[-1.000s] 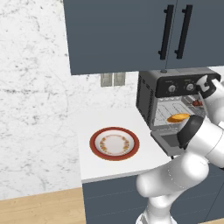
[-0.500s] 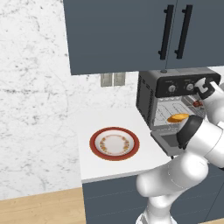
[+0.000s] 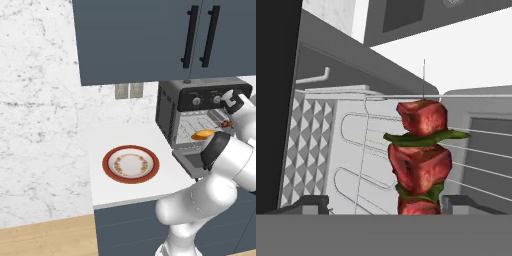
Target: Pick up the kebab skewer and baguette bread, and place them inside the toaster oven. Close the toaster oven door and start by setting the timer.
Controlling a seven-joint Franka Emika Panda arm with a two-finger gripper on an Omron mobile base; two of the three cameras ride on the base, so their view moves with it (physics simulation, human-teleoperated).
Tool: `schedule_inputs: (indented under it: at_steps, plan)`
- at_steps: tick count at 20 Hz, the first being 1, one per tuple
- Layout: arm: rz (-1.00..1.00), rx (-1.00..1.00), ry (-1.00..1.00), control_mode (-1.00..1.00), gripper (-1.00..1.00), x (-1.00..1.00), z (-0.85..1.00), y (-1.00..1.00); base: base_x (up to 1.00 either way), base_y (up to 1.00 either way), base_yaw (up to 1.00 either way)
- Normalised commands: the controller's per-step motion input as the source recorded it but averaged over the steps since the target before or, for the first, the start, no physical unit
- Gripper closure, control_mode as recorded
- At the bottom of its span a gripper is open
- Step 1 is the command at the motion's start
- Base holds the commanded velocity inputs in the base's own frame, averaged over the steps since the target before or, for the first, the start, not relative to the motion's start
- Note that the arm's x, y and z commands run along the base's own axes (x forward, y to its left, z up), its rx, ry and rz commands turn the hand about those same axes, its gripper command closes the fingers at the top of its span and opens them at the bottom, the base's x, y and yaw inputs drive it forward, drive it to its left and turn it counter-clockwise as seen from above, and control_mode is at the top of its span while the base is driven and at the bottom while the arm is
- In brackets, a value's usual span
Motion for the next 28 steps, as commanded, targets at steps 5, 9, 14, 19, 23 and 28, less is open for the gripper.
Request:
schedule_inputs:
  at_steps: [5, 9, 14, 19, 23, 28]
  plan:
    - [0.00, 0.00, 0.03, -1.00, -1.00, 0.00, 0.00, 0.00, 0.00, 0.00, 0.00]
    - [0.00, -0.01, 0.06, -1.00, -1.00, 0.00, 0.02, 0.00, 0.00, 0.00, 0.00]
    - [0.00, -0.03, 0.01, -1.00, -1.00, -0.28, 0.05, 0.00, 0.00, 0.00, 0.00]
    - [0.02, -0.03, 0.00, -1.00, -1.00, -0.84, 0.06, -0.08, 0.00, 0.00, 0.00]
    - [0.14, -0.11, -0.05, -1.00, -1.00, -0.98, 0.00, 0.01, 0.00, 0.00, 0.00]
    - [0.34, -0.18, -0.11, -1.00, -1.00, -0.43, 0.00, 0.40, 0.00, 0.00, 0.00]
